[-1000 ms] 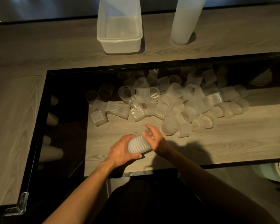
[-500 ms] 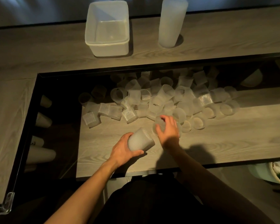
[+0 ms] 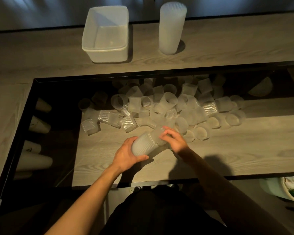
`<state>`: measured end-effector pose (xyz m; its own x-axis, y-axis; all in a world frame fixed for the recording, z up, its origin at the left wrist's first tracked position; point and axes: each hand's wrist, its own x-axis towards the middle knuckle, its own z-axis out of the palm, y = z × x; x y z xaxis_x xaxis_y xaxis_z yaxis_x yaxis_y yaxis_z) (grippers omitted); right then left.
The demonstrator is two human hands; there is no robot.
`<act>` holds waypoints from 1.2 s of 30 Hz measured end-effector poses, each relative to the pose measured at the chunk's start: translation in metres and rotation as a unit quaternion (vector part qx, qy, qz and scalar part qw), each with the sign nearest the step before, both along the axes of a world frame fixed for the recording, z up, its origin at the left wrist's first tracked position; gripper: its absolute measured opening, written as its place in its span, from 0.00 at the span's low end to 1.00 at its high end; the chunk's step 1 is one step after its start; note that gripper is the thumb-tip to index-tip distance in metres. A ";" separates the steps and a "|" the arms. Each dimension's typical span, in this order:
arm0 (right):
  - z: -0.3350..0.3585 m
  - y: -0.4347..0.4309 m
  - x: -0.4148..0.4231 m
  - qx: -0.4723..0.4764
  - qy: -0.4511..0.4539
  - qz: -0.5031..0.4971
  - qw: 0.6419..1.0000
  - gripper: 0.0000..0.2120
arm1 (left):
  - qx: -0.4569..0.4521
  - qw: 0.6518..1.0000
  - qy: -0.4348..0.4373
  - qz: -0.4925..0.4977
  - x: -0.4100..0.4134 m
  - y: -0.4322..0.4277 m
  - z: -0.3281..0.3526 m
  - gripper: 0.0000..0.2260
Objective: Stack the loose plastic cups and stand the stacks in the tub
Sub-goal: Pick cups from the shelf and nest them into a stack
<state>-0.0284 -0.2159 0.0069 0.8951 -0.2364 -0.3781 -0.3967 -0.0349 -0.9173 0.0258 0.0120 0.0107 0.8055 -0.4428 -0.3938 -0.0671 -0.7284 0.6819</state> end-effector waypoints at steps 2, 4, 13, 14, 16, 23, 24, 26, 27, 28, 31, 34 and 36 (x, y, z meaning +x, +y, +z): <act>0.002 -0.005 -0.002 0.035 -0.019 0.007 0.999 0.06 | -0.003 1.000 -0.007 -0.008 0.001 -0.007 0.002 0.39; 0.009 -0.011 -0.004 0.042 -0.024 0.019 0.999 0.05 | -0.002 1.000 -0.011 -0.016 0.000 -0.012 0.002 0.39; 0.013 -0.011 -0.018 0.026 -0.041 0.061 0.997 0.23 | -0.006 1.000 -0.009 -0.011 -0.012 -0.033 0.000 0.40; 0.013 -0.007 -0.018 0.017 -0.039 0.075 0.996 0.24 | -0.017 1.000 -0.005 -0.003 -0.013 -0.036 0.000 0.40; 0.011 0.000 -0.020 -0.001 -0.029 0.104 0.994 0.24 | -0.030 1.000 -0.004 0.009 -0.016 -0.039 0.001 0.40; -0.003 0.001 -0.012 -0.065 -0.002 0.023 0.998 0.22 | 0.014 0.999 -0.006 0.037 -0.017 -0.021 -0.002 0.40; -0.009 0.001 -0.010 -0.162 -0.002 0.019 0.987 0.20 | 0.017 0.999 -0.006 0.045 -0.017 -0.017 -0.003 0.40; -0.020 0.002 -0.008 -0.339 -0.021 0.083 0.937 0.20 | 0.013 0.998 0.000 0.054 -0.018 -0.008 -0.004 0.40; -0.023 0.004 -0.007 -0.402 -0.025 0.145 0.904 0.21 | 0.010 0.999 0.005 0.053 -0.018 -0.004 -0.005 0.39; -0.027 0.007 -0.005 -0.454 -0.017 0.215 0.864 0.21 | 0.009 0.999 0.009 0.049 -0.019 0.000 -0.005 0.38; -0.037 0.016 0.000 -0.564 0.011 0.339 0.753 0.16 | 0.014 0.999 0.016 0.032 -0.018 0.008 -0.005 0.37; -0.044 0.019 0.005 -0.524 -0.028 0.253 0.813 0.09 | 0.012 0.999 0.027 0.032 -0.014 0.016 -0.005 0.36; -0.040 0.020 0.008 -0.417 -0.047 0.144 0.896 0.06 | 0.014 0.999 0.031 0.035 -0.009 0.023 -0.005 0.36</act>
<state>-0.0200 -0.1961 -0.0335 0.9830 -0.1563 -0.0962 -0.1834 -0.8120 -0.5541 0.0169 0.0349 0.0055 0.8075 -0.3752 -0.4552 0.0261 -0.7481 0.6630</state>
